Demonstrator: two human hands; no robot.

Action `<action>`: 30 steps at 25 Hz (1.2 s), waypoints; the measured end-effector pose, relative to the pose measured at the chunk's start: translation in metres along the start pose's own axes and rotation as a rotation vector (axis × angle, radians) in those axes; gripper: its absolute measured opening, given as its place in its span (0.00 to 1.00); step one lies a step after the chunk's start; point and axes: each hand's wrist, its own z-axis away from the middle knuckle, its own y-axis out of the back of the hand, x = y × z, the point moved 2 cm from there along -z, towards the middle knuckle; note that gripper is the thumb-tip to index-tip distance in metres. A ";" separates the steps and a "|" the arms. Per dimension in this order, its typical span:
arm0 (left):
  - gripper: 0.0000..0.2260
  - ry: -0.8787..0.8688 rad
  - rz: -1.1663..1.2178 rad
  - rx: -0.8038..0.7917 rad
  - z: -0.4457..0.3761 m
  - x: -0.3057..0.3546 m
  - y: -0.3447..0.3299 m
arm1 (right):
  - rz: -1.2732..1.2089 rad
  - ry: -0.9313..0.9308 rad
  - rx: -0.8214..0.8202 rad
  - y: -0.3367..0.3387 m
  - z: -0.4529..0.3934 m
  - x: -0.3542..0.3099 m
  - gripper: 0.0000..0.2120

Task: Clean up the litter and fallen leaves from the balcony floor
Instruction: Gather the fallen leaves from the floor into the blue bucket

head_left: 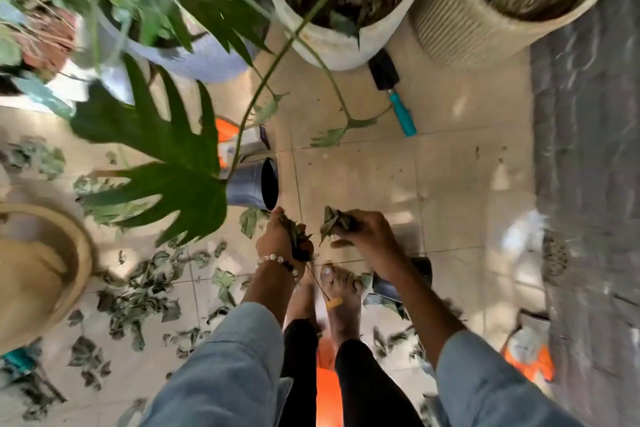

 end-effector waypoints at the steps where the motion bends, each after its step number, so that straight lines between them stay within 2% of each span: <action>1: 0.16 -0.012 0.042 -0.007 0.020 0.004 0.002 | 0.051 0.025 0.005 -0.005 0.024 -0.012 0.10; 3: 0.17 -0.048 0.095 -0.001 0.060 0.011 0.011 | 0.319 0.141 0.083 -0.020 0.068 -0.048 0.09; 5: 0.20 -0.110 0.103 -0.013 0.097 0.014 0.016 | 0.620 0.340 0.191 -0.042 0.111 -0.088 0.07; 6: 0.21 -0.147 0.066 -0.020 0.115 0.016 0.018 | 0.753 0.359 0.176 -0.057 0.128 -0.107 0.08; 7: 0.24 -0.160 0.062 -0.050 0.131 0.017 0.019 | 0.885 0.291 0.122 -0.072 0.142 -0.124 0.09; 9: 0.39 -0.173 -0.007 -0.078 0.135 0.014 0.029 | 0.959 0.138 0.008 -0.094 0.157 -0.135 0.11; 10: 0.39 -0.174 -0.050 -0.099 0.138 0.017 0.034 | 0.857 0.074 -0.071 -0.100 0.161 -0.136 0.12; 12: 0.25 -0.163 -0.062 -0.080 0.138 0.024 0.052 | 0.628 -0.018 -0.200 -0.116 0.168 -0.129 0.16; 13: 0.20 -0.122 -0.057 -0.096 0.148 0.030 0.059 | 0.611 -0.061 -0.248 -0.123 0.168 -0.123 0.17; 15: 0.16 -0.066 0.008 -0.061 0.144 0.030 0.080 | 0.846 -0.087 -0.361 -0.136 0.165 -0.106 0.18; 16: 0.15 -0.043 0.037 -0.032 0.139 0.028 0.090 | 1.094 -0.034 -0.418 -0.141 0.160 -0.099 0.18; 18: 0.15 0.008 0.106 -0.015 0.124 0.026 0.107 | 1.524 0.233 -0.452 -0.152 0.152 -0.100 0.19; 20: 0.18 0.050 0.211 0.015 0.102 0.025 0.124 | 1.754 0.453 -0.457 -0.167 0.134 -0.097 0.22; 21: 0.20 0.061 0.238 0.036 0.089 0.026 0.130 | 1.776 0.443 -0.526 -0.175 0.120 -0.094 0.24; 22: 0.22 0.059 0.256 0.077 0.072 0.027 0.137 | 1.692 0.356 -0.651 -0.180 0.102 -0.090 0.30; 23: 0.21 0.052 0.274 0.111 0.058 0.029 0.142 | 1.422 0.205 -0.820 -0.183 0.085 -0.087 0.39; 24: 0.18 0.051 0.309 0.149 0.044 0.033 0.148 | 0.956 0.057 -0.921 -0.182 0.067 -0.084 0.44; 25: 0.14 0.036 0.334 0.180 0.032 0.039 0.154 | 0.553 -0.080 -0.879 -0.179 0.051 -0.080 0.38; 26: 0.12 0.027 0.340 0.188 0.020 0.043 0.158 | 0.354 -0.152 -0.699 -0.169 0.025 -0.074 0.27; 27: 0.12 0.019 0.343 0.187 0.009 0.047 0.161 | 0.331 -0.187 -0.454 -0.158 -0.004 -0.070 0.17; 28: 0.14 0.009 0.353 0.171 -0.007 0.047 0.164 | 0.556 -0.154 -0.160 -0.143 -0.037 -0.062 0.09; 29: 0.15 -0.014 0.365 0.157 -0.026 0.044 0.167 | 0.883 -0.081 0.085 -0.124 -0.071 -0.056 0.07; 30: 0.15 -0.028 0.387 0.139 -0.043 0.041 0.168 | 1.204 -0.029 0.241 -0.105 -0.101 -0.050 0.10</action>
